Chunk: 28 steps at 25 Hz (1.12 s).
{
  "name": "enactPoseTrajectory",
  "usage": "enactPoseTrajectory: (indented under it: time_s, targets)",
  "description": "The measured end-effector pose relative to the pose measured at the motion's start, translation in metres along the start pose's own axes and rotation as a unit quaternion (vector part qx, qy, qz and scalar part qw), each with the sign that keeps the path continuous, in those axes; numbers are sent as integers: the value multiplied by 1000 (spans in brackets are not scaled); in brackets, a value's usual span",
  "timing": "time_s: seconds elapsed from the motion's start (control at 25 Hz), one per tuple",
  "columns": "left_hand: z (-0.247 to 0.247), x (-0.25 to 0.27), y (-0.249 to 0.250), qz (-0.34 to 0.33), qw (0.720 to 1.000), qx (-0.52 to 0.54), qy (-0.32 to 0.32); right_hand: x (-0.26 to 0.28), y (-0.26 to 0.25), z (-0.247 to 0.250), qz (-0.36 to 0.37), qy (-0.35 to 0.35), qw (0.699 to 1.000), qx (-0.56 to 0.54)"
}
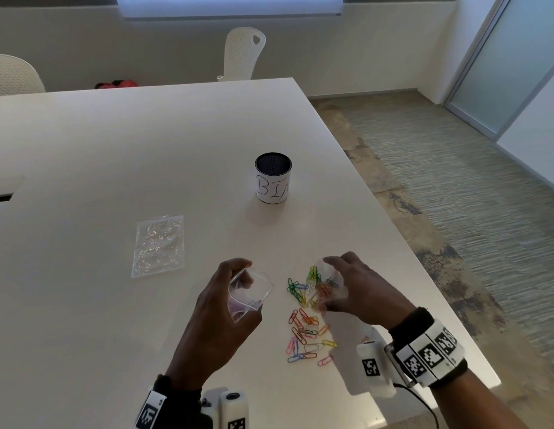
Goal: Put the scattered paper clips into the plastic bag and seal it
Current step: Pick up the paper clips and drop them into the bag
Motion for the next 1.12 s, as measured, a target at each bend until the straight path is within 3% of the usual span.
enactPoseTrajectory:
  time_s: [0.16, 0.36, 0.76, 0.96, 1.12]
  targets:
    - [1, 0, -1, 1, 1000, -4, 0, -2, -22, -8, 39, 5, 996, 83]
    - [2, 0, -3, -2, 1000, -4, 3, -1, -36, -13, 63, 26, 997, 44]
    - [2, 1, -4, -5, 1000, 2, 8, -8, -39, -9, 80, 58, 992, 73]
    - [3, 2, -4, -8, 1000, 0, 8, -9, -22, 8, 36, 47, 993, -98]
    - [2, 2, -3, -10, 1000, -3, 9, 3, -29, 24, 17, 35, 953, -301]
Point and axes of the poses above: each hand's wrist, its own x-axis away from the middle knuckle, its own z-axis out of the back of the hand, y = z × x, the point moved 3 cm from there along -x, towards the middle knuckle, and after that the axes turned 8 degrees about x, right-handed, at the moved point
